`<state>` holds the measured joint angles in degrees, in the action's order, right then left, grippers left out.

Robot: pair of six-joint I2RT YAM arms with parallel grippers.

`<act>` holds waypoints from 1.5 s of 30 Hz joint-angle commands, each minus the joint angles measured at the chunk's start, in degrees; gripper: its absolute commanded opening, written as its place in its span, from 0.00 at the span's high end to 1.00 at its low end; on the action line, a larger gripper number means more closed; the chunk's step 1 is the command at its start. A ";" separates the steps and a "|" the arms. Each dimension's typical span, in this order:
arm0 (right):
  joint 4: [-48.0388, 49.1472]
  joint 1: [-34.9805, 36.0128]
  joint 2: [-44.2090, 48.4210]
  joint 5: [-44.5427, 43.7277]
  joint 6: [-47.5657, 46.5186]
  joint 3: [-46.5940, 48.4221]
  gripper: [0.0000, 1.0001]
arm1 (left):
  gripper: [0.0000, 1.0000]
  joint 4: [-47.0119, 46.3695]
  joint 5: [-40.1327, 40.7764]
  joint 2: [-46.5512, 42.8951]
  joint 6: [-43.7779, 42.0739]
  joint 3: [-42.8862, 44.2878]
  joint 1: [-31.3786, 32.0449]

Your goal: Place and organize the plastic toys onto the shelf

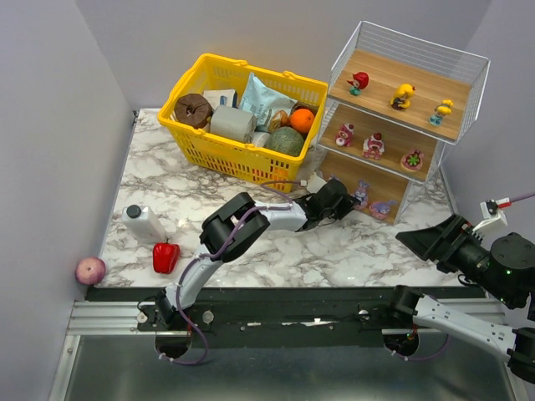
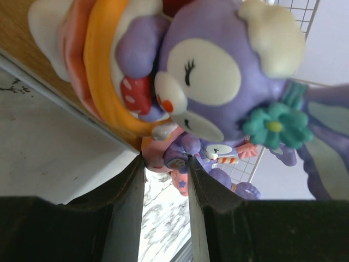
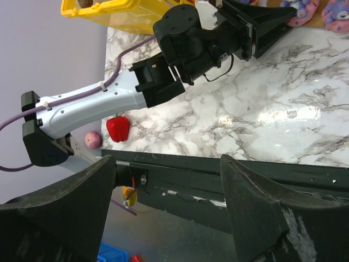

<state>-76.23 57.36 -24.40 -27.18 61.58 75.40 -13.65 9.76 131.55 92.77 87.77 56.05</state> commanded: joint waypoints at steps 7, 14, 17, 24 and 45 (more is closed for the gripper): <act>-1.82 0.21 2.78 -0.51 2.40 -2.18 0.17 | 0.83 1.25 1.75 1.96 1.10 1.18 -3.49; -1.82 0.29 2.87 -0.07 2.93 -2.88 0.16 | 0.73 5.56 5.09 -0.24 1.01 -0.14 -3.41; -1.47 0.29 2.96 0.20 2.93 -3.24 0.17 | 0.73 7.93 7.02 -1.03 0.22 -0.05 -3.32; -1.73 0.29 2.96 0.37 3.19 -3.50 0.17 | 0.60 8.29 7.56 -0.94 -1.80 1.26 -3.32; -1.82 0.29 4.10 0.72 3.90 -5.08 0.17 | 0.27 2.24 8.35 -3.92 -3.47 -2.33 -3.14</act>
<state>-76.40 57.39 -21.41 -27.14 64.75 71.16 -9.98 11.05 130.91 92.03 88.23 56.05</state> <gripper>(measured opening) 0.831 0.702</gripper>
